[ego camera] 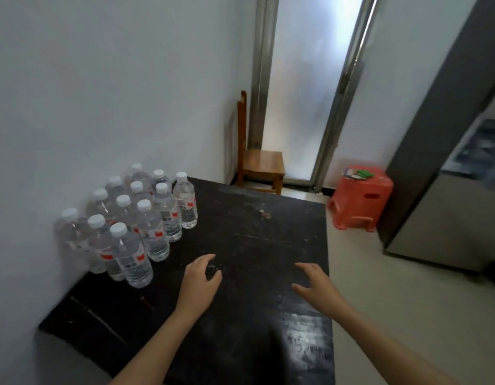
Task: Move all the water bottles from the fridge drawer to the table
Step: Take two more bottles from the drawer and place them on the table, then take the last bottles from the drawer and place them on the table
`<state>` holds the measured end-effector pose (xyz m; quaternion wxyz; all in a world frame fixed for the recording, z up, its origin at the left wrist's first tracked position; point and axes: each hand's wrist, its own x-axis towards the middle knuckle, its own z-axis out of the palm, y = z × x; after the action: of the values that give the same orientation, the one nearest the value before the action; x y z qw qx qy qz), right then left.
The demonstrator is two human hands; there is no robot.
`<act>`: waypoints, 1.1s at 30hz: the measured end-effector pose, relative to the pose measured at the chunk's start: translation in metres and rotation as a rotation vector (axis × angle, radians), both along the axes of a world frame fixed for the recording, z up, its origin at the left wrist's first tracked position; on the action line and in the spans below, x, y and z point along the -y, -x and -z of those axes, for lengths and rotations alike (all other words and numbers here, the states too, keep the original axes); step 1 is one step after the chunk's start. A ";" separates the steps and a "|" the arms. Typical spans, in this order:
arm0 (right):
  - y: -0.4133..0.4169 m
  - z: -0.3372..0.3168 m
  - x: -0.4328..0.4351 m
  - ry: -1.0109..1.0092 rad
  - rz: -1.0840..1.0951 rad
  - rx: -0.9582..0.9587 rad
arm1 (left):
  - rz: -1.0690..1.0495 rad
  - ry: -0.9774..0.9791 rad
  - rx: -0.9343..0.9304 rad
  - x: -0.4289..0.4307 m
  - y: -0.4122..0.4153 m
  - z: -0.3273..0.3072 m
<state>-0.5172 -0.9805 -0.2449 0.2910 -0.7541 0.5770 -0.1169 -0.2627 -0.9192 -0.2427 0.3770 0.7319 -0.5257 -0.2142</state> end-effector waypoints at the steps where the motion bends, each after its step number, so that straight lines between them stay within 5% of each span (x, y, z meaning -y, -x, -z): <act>1: 0.012 -0.003 -0.015 0.021 0.051 -0.011 | 0.048 0.014 0.004 -0.001 0.007 -0.003; 15: 0.081 -0.013 -0.255 0.164 0.528 -0.382 | 0.634 -0.008 0.084 -0.086 0.068 0.000; 33: 0.216 -0.043 -0.503 0.104 1.040 -0.477 | 1.211 0.150 0.032 -0.218 0.315 -0.029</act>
<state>-0.7330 -0.4770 -0.2020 0.0197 -0.3899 0.9153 -0.0994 -0.5772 -0.7011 -0.2140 0.2308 0.2775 -0.8677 -0.3418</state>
